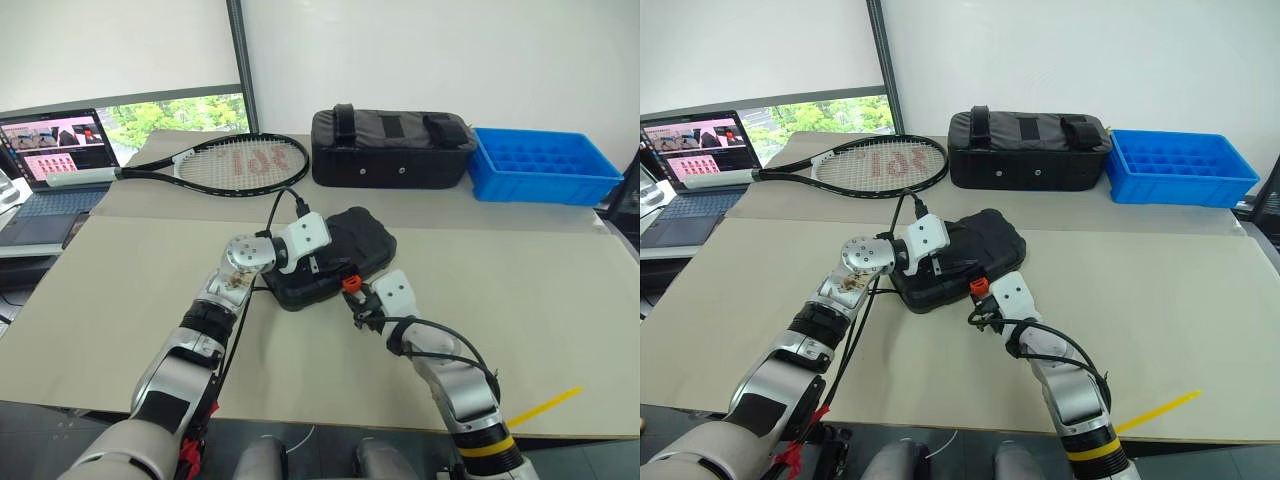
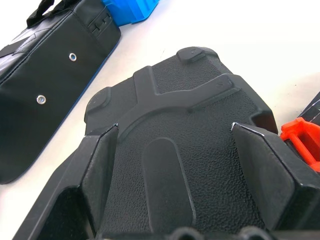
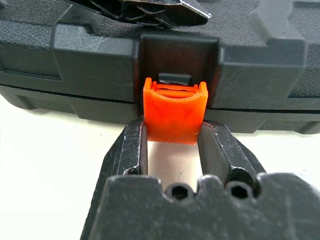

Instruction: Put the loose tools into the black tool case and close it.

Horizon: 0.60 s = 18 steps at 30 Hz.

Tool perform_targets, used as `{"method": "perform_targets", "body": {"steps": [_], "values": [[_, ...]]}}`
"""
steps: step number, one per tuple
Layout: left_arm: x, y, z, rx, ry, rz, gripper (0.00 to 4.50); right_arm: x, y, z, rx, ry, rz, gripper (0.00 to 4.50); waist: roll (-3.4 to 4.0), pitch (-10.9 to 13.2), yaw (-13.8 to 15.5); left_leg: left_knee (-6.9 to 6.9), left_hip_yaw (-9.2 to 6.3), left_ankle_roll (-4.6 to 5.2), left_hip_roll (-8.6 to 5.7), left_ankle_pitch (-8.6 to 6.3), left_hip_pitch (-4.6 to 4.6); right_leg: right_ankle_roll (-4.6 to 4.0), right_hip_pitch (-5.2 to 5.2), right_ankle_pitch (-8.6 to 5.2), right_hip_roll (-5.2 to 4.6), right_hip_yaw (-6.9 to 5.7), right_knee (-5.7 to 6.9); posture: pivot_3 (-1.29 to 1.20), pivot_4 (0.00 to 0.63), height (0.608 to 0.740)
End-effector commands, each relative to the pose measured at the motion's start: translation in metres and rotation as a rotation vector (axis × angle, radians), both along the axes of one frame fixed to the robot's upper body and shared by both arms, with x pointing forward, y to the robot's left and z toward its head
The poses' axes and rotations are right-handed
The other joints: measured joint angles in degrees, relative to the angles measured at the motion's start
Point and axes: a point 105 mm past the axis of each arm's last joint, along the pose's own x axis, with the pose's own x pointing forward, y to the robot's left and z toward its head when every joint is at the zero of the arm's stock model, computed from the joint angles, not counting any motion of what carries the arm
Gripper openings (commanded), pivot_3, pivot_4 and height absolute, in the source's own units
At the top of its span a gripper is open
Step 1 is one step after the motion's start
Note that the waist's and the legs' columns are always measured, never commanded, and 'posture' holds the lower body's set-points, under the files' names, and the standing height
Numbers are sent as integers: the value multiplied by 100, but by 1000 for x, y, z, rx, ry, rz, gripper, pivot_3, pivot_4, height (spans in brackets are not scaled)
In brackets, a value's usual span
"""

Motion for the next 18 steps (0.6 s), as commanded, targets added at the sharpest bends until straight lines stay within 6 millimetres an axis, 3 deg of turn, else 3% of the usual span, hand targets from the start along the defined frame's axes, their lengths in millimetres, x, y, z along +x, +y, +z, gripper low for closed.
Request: {"method": "perform_targets", "body": {"steps": [1, 7, 8, 12, 18], "values": [[-17, 9, -67, 179, 182, -8, 3888, 5, 9, 30, 21, -93, 20, 1155, 0, 0, -5, 0, 0, 0, 0, 0, 0, 0, 0, 0, 0, 0, 0, 0, 150, 708], [-18, 8, -68, 177, 182, -9, 3888, 10, 11, 33, 14, -89, 16, 1155, 0, 0, -17, 1, -1, 0, 0, 0, 3, 0, 0, 0, 0, 0, 3, 0, 150, 708], [-18, 9, -68, 177, 182, -8, 3888, 10, 10, 33, 14, -88, 14, 2161, 0, 0, -17, 1, -1, 0, 0, 0, 3, 0, 0, 0, 0, 1, 3, 0, 150, 708], [-18, 10, -69, 177, 184, -4, 3888, 8, 7, 32, 10, -85, 14, 3352, -1, 0, -31, 1, -1, 0, 0, 0, 5, 0, 1, 0, 0, 0, 6, 0, 150, 708], [-17, 10, -68, 173, 184, 1, 3888, -1, -4, 34, 4, -76, 7, 3352, -1, 0, -15, 3, -1, 0, 0, 0, 3, 0, 2, 0, 0, 1, 3, 0, 150, 708]]}}
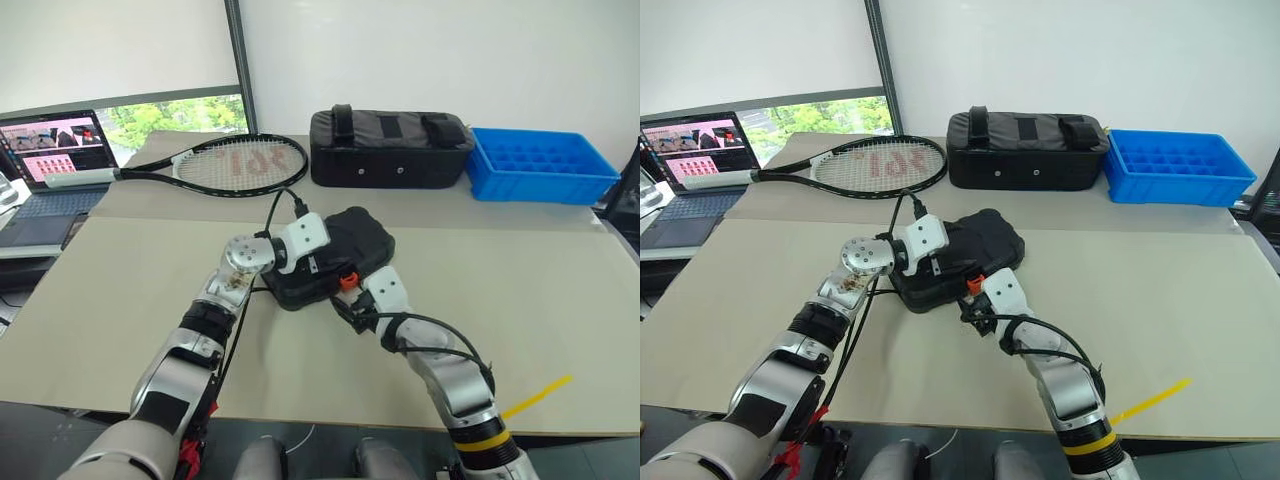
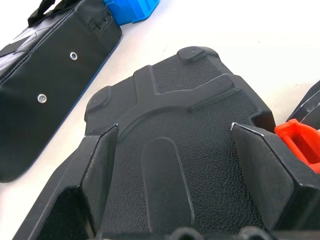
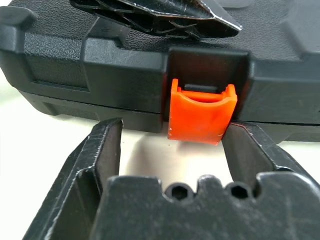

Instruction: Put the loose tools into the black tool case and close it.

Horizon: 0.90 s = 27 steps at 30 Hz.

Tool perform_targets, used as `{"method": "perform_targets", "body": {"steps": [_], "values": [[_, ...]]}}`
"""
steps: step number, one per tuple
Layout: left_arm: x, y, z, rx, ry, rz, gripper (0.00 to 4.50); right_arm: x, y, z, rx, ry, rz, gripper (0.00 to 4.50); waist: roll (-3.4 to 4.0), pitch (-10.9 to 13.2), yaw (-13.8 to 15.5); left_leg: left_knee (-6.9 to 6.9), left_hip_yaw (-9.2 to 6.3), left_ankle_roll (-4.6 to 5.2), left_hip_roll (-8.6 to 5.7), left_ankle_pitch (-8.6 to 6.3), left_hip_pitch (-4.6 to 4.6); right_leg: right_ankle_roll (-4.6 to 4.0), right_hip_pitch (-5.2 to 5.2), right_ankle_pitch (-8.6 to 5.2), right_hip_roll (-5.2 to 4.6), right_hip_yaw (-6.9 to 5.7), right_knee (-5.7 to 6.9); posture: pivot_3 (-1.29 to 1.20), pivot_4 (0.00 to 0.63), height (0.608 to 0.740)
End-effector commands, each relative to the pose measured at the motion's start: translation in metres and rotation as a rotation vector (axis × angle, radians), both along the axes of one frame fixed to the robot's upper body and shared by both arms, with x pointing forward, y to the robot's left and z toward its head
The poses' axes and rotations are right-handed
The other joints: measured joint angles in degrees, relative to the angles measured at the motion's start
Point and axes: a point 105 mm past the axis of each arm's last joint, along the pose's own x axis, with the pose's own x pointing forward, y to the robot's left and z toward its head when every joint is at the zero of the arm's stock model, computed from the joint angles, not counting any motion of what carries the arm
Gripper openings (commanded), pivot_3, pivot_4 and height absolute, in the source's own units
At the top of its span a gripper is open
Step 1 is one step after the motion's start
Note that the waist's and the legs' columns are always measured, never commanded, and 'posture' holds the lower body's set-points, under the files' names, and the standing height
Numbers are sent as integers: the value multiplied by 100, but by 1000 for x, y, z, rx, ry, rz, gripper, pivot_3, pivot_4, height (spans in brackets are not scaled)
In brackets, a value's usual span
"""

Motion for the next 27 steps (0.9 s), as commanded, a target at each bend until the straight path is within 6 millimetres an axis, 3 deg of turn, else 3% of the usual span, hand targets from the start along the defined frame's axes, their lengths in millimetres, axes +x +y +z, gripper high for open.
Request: {"method": "perform_targets", "body": {"steps": [1, 3, 6, 14, 27], "values": [[-18, 9, -67, 173, 183, -9, 3888, -1, -13, 22, 17, -68, -33, 3352, 0, 0, 4, 0, 0, 0, 0, 0, 0, 0, 0, 0, 0, 0, 0, 0, 150, 708], [-17, 8, -67, 172, 182, -9, 3888, -3, -14, 24, 17, -67, -35, 3352, -1, -1, 3, 0, 0, 0, 0, 0, 1, 0, 1, 0, 0, 0, -1, 0, 150, 708], [-17, 8, -67, 172, 182, -9, 3888, -6, -12, 21, 14, -52, -26, 2740, -3, -1, 2, -2, 0, 0, 0, 0, 1, 0, 1, 0, 0, 0, -1, 0, 150, 708], [-17, 8, -67, 174, 182, -11, 3888, -7, -10, 13, -14, -10, -21, 51, -7, -1, 2, -2, 0, 0, 0, 0, 1, 0, 0, 0, 0, 0, -2, 0, 150, 708], [-16, 11, -66, 178, 177, -3, 3888, 11, 9, 17, 10, -31, -2, 51, -16, -1, -53, -1, -1, 0, 1, 0, 12, 0, 7, 0, 0, 1, 1, 0, 150, 708]]}}
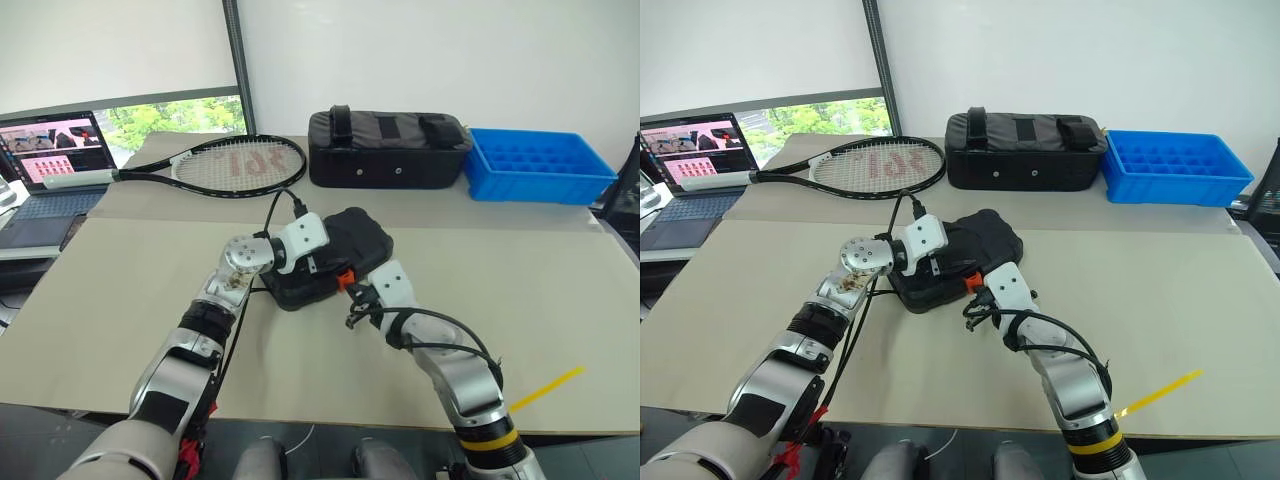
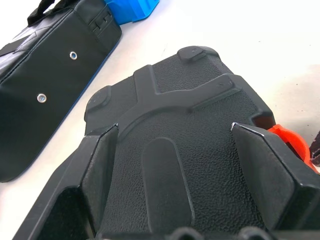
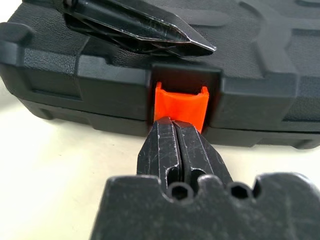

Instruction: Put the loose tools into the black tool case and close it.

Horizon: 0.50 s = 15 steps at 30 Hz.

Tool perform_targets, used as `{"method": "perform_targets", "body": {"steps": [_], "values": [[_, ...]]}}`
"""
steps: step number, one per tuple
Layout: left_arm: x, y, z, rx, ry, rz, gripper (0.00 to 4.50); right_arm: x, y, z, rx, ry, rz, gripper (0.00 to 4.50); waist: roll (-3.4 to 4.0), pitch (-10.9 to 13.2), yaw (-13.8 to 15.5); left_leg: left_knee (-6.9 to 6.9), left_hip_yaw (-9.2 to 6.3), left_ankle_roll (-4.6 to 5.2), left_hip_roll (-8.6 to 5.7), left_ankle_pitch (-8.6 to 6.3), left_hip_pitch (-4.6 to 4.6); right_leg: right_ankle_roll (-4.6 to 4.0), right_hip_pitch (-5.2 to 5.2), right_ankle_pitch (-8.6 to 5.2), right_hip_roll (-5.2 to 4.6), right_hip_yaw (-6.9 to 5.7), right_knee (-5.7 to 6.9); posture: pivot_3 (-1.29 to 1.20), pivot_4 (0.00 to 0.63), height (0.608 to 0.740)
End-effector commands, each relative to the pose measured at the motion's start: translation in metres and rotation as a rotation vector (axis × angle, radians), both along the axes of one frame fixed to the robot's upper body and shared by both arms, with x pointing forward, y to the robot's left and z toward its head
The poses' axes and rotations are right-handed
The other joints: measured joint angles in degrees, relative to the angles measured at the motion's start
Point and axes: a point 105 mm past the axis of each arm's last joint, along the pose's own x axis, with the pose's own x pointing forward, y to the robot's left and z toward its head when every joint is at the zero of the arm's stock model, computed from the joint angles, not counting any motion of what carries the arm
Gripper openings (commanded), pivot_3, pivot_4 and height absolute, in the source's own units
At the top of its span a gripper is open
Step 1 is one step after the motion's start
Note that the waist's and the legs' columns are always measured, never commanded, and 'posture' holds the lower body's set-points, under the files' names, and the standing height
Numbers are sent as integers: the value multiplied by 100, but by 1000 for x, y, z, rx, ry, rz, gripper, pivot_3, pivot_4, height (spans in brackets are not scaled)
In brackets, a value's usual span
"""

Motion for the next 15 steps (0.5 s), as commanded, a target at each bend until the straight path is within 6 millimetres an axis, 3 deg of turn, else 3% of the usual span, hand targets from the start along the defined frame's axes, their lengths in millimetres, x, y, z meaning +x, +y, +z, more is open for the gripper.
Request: {"method": "perform_targets", "body": {"steps": [1, 6, 10, 11, 15], "values": [[-17, 6, -64, 168, 174, -15, 3888, 8, 6, 16, 21, -70, 5, 51, -3, 2, -33, 0, 0, 0, 1, 0, 8, 0, 6, 0, 1, 0, 1, 0, 150, 708], [-13, 13, -55, 119, 163, 22, 3888, 3, -2, 15, 25, -64, 7, 51, 0, 0, -81, 0, -2, 0, 1, 0, 9, 0, 9, 0, 2, 0, 2, 0, 150, 708], [-8, 33, -17, -81, 144, 93, 3888, -6, -30, 19, 35, -80, 17, 51, 6, -2, -101, -3, -1, 0, 1, 0, -6, 0, -1, 0, 2, 2, -4, 0, 150, 708], [-9, 38, -10, -122, 147, 108, 3888, -8, -36, 20, 30, -88, 23, 627, 3, 2, -115, -5, -1, 0, 2, 0, -14, 1, -7, -1, 2, 2, -5, 0, 150, 708], [-26, 80, 23, -292, 133, 189, 3888, -14, -81, 24, 29, -100, 42, 1919, -5, 28, -172, -33, 4, 0, 3, 0, -24, 0, -31, 0, 3, 8, -6, 0, 150, 708]]}}
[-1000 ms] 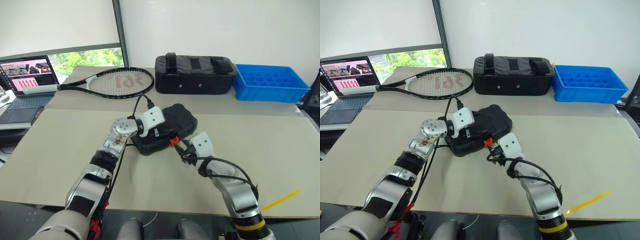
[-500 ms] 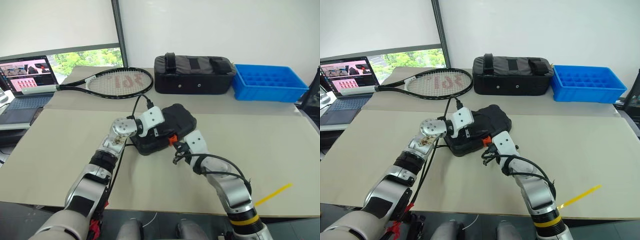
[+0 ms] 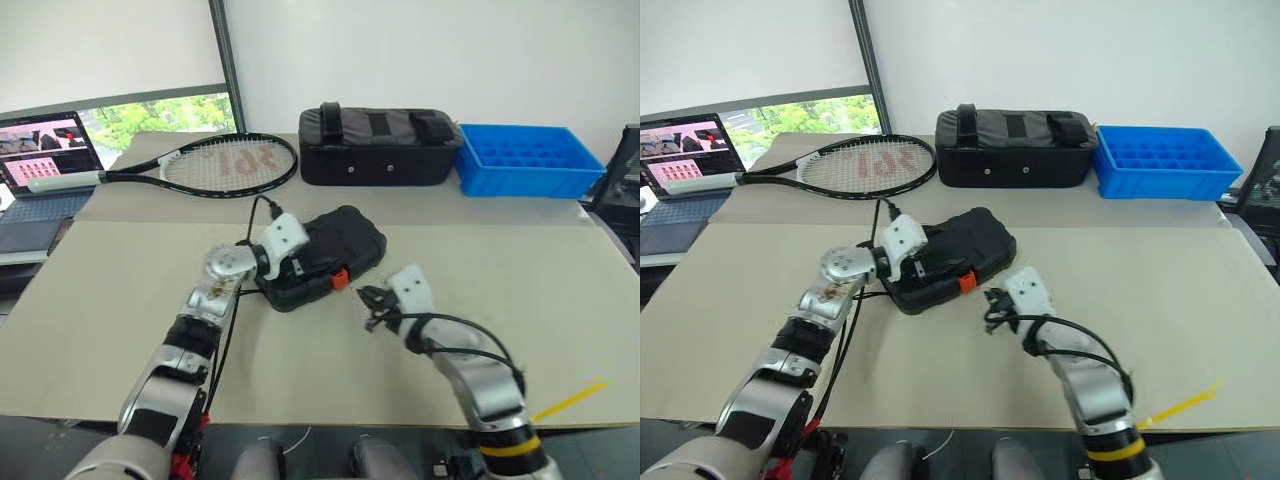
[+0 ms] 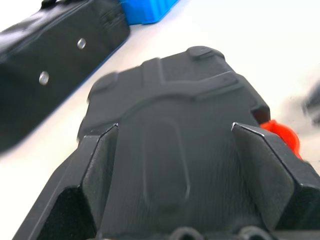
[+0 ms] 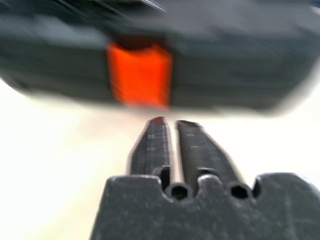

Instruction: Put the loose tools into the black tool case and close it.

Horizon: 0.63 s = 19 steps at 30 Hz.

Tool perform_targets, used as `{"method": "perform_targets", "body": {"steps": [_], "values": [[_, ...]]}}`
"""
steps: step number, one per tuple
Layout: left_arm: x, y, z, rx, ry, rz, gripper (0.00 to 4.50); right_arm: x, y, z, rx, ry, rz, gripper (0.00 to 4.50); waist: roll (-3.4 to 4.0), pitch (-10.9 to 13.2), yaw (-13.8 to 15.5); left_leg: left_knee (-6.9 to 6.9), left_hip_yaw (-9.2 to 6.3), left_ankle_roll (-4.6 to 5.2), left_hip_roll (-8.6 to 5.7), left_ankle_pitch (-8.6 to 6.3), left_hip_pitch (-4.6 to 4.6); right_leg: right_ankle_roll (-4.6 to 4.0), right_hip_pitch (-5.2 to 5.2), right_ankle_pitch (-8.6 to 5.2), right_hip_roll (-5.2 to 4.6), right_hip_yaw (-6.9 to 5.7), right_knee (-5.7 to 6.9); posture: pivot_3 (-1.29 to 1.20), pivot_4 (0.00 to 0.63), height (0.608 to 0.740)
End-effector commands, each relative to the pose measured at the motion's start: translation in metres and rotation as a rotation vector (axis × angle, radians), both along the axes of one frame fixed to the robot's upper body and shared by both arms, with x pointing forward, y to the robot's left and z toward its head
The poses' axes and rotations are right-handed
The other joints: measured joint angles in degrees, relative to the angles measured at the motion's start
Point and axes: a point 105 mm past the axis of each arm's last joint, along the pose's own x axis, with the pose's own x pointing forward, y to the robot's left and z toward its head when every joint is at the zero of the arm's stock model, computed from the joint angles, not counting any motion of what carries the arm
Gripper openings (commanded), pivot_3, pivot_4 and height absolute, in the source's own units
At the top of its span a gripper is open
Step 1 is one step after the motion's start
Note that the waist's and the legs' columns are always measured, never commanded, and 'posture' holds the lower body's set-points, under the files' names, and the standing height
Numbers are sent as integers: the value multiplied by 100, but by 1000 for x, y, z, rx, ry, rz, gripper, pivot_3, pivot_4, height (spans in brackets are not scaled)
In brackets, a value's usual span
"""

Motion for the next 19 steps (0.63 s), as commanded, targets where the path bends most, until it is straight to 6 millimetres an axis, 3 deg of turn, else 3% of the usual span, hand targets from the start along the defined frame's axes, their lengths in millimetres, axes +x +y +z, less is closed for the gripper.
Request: {"method": "perform_targets", "body": {"steps": [1, 6, 8, 13, 19], "values": [[-21, 49, 15, -104, 37, 108, 3888, -5, -39, 27, 48, -94, 46, 2229, -1, 21, -41, -26, 4, 0, 0, 0, 10, 0, -1, 0, 1, 9, -4, 0, 150, 708], [-59, 104, 1, -147, 122, 272, 3888, -13, -89, 27, 52, -84, 108, 4015, -6, 50, -46, -56, 1, 0, 12, 1, 23, -15, 2, -7, 6, 2, -9, 0, 150, 708], [-72, 125, -10, -140, 145, 347, 3888, -13, -107, 27, 51, -83, 114, 4459, -7, 54, -23, -56, 2, 0, 8, 0, 25, -27, 4, -3, 1, 3, -12, 0, 150, 708], [-93, 158, -36, -116, 194, 476, 3888, -10, -139, 26, 8, -109, 108, 4459, -14, 77, 55, -52, 13, 0, -4, 1, 32, -33, 8, -3, -28, 1, -13, 0, 150, 708], [-97, 159, -50, -93, 217, 475, 3888, -14, -142, 25, 19, -103, 168, 4459, -10, 78, 102, -52, 26, 0, -8, 1, 29, -47, 12, 5, -42, -6, -20, 0, 150, 708]]}}
